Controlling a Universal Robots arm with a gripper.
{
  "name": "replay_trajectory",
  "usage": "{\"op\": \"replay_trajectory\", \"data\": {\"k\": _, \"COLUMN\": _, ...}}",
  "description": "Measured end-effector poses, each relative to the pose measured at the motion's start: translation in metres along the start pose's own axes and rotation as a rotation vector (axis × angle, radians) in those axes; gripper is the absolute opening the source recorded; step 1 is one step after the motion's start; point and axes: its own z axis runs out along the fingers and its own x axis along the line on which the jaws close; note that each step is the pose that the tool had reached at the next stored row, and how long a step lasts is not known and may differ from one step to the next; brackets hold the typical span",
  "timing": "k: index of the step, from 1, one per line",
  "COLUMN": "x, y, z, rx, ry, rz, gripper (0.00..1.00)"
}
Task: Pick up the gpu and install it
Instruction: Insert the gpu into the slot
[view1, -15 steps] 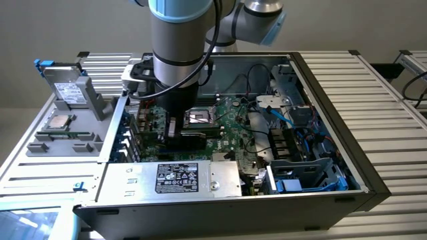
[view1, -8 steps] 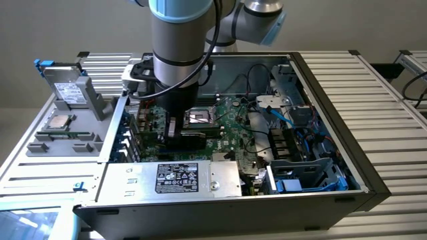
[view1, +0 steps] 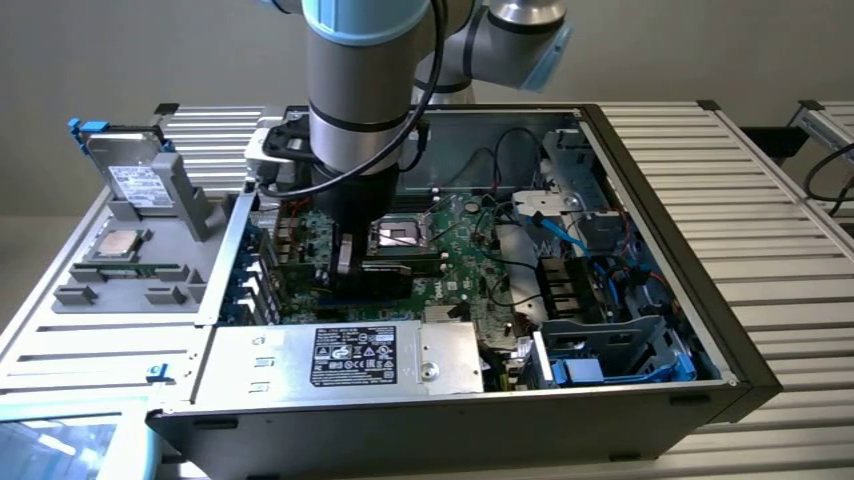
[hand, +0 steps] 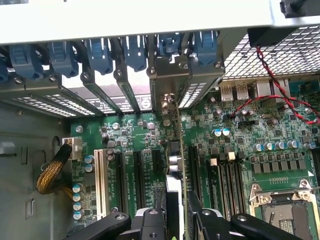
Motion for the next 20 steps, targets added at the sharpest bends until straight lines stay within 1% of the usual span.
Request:
{"op": "replay_trajectory", "data": {"k": 5, "x": -0.0006, "y": 0.0002, "z": -0.0001, "rx": 0.0001, "ry": -0.0001, "rz": 0.000, "gripper": 0.28}}
{"op": "replay_trajectory", "data": {"k": 7, "x": -0.0009, "y": 0.0003, "z": -0.0012, "rx": 0.0003, "ry": -0.0017, "rz": 0.000, "gripper": 0.28}}
{"op": "replay_trajectory", "data": {"k": 9, "x": -0.0008, "y": 0.0008, "z": -0.0039, "rx": -0.0002, "ry": -0.0003, "rz": 0.000, "gripper": 0.28}}
{"op": "replay_trajectory", "data": {"k": 11, "x": -0.0004, "y": 0.0012, "z": -0.0042, "rx": -0.0008, "ry": -0.0001, "rz": 0.000, "gripper": 0.28}}
{"op": "replay_trajectory", "data": {"k": 17, "x": -0.0001, "y": 0.0019, "z": -0.0034, "rx": -0.0027, "ry": 0.0001, "rz": 0.000, "gripper": 0.28}}
{"op": "replay_trajectory", "data": {"k": 20, "x": 0.0001, "y": 0.0016, "z": 0.0005, "rx": -0.0051, "ry": 0.0009, "rz": 0.001, "gripper": 0.28}}
